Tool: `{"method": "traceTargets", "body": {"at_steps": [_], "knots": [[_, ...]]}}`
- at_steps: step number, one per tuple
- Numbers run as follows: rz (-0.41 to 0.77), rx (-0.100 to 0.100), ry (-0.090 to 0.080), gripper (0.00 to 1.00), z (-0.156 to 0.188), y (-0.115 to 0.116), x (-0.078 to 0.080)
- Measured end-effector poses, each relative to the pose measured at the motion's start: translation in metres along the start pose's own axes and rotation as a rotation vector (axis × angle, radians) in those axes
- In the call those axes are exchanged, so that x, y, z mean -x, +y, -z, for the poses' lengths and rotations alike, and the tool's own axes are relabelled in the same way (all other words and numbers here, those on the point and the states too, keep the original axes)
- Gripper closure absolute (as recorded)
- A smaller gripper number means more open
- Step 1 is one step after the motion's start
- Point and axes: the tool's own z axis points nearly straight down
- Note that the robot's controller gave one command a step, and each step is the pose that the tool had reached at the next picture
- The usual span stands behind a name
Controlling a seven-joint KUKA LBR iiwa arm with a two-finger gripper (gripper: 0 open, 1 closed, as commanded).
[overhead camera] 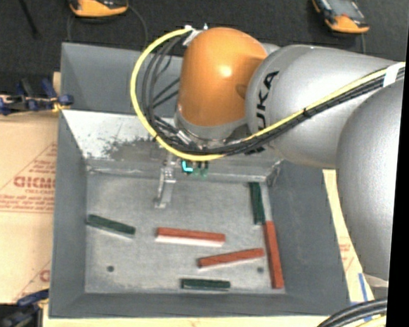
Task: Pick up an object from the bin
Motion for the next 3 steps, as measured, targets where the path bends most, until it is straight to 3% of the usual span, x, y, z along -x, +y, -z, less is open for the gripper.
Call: {"method": "traceTargets", "body": {"at_steps": [1, 2, 3], "knots": [[-0.043, -0.001, 0.002, 0.00, -0.117, -0.023, -0.009], [-0.107, 0.001, 0.002, 0.00, -0.144, 0.038, -0.079], [-0.116, 0.001, -0.005, 1.00, -0.142, 0.034, -0.075]]}}
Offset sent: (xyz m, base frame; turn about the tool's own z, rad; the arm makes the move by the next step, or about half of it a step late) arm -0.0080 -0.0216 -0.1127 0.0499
